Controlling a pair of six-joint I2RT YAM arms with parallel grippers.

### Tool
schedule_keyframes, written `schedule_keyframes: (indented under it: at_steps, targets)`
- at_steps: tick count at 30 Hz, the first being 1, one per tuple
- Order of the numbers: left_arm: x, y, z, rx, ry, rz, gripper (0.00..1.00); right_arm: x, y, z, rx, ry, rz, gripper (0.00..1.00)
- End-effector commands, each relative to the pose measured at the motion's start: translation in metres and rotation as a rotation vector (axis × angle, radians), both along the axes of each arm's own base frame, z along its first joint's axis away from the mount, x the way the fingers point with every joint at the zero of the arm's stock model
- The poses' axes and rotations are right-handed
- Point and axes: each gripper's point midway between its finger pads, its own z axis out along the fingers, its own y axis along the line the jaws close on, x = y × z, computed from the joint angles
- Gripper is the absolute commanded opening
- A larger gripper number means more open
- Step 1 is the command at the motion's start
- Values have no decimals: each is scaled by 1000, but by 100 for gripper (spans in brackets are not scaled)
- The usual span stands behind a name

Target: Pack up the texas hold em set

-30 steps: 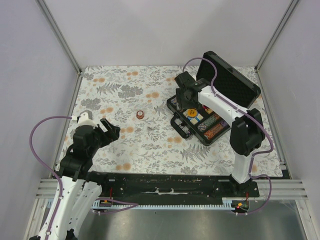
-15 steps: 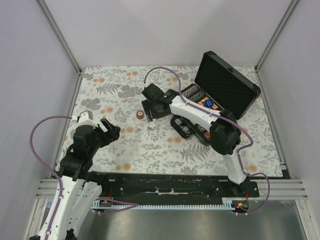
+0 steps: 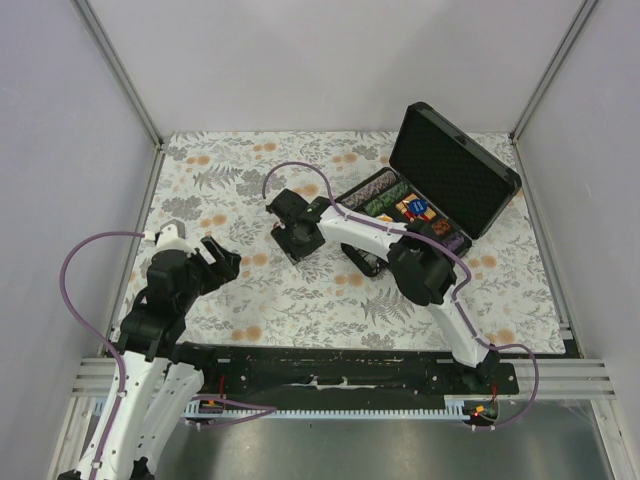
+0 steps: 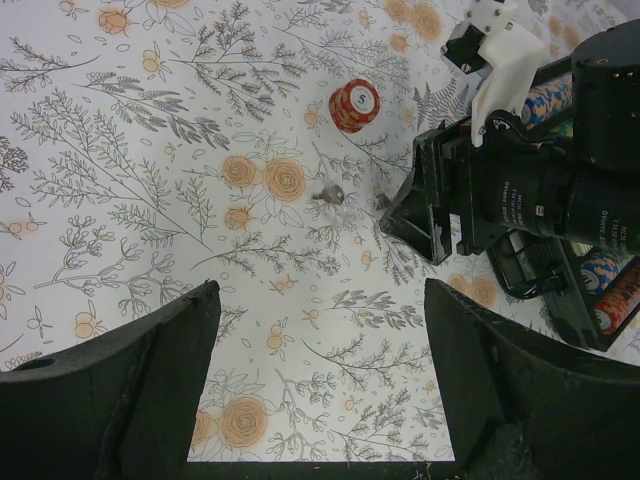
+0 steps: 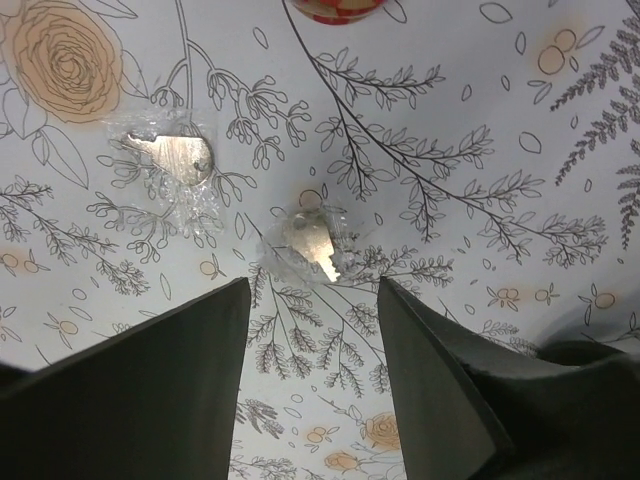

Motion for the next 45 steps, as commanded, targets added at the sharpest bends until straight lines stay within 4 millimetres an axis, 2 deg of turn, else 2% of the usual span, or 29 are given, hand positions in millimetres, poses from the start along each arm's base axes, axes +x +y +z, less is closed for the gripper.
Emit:
schedule_keyframes:
  at_steps: [1,5,11,14,20,21,26,30,32,36,39,45]
  targets:
    - [4,2,5,5,-20,16,88,9,22,5,68,-40,91,59]
    - [4,2,5,6,-18,15,88,10,25,-6,57,-34,97,52]
    - [4,2,5,5,-17,16,88,12,25,-6,57,-43,88,24]
    - [4,2,4,6,-15,16,88,16,21,8,60,-78,65,10]
    - [4,2,6,5,-20,13,88,32,-4,66,48,-230,-29,8]
    - [4,2,6,4,-21,13,88,34,-10,81,52,-259,-50,7]
    - [3,1,5,1,-21,9,88,49,-55,127,47,-338,-183,8]
    - [3,1,6,1,-24,7,88,66,-113,148,-9,-394,-338,10]
    - [2,1,6,-1,-25,6,88,78,-154,149,-49,-402,-469,12]
    - [2,0,6,-2,-25,4,88,88,-207,138,-78,-373,-628,12]
    - [3,0,6,-3,-26,4,88,93,-228,127,-100,-353,-687,12]
    - [3,0,5,-1,-22,5,88,100,-247,104,-125,-290,-761,14]
